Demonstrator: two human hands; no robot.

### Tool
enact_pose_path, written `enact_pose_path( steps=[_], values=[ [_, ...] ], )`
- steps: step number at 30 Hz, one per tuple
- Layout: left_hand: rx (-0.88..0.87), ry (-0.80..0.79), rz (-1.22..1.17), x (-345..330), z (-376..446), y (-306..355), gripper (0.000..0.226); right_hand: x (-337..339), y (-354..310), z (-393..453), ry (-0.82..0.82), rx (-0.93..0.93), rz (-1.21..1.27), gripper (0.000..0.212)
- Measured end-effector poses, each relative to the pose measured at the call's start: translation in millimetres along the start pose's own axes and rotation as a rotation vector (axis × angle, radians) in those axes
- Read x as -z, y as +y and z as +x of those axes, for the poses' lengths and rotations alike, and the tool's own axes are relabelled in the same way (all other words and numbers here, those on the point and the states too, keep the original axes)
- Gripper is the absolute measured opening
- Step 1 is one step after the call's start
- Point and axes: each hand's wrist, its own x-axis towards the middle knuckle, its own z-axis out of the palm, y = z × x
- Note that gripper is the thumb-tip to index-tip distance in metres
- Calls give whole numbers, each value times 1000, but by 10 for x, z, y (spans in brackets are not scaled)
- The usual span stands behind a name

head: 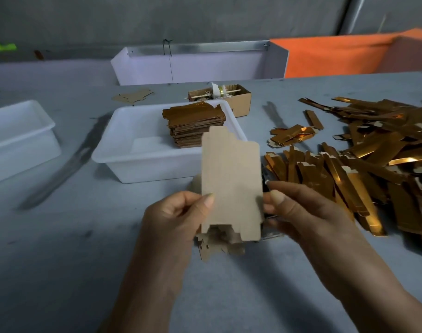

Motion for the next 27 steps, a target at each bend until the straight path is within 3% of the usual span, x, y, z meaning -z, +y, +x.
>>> enact_pose_path(
  steps=[3,8,12,17,21,24,27],
  values=[
    [17,-52,-58,-90,-63,4,20,-80,5,7,-18,-35,126,35],
    [120,-145,-176,-204,-58,29,54,-100,33,-51,-29,-47,171,18],
    [101,-112,-127,-306,-49,-34,39,-104,53,-93,-25,-37,161,20],
    [123,-86,-148,-356,-48,-120,43,-82,100,-127,2,-7,78,9],
    [130,-59,-158,-396,-34,-185,33,-82,146,-129,66,32,-171,9],
    [104,-30,-154,-442,-45,-214,33,-151,142,-177,180,212,-508,14],
    [51,13,-128,-488,-70,-235,15,-254,135,-228,161,310,-578,18]
  ],
)
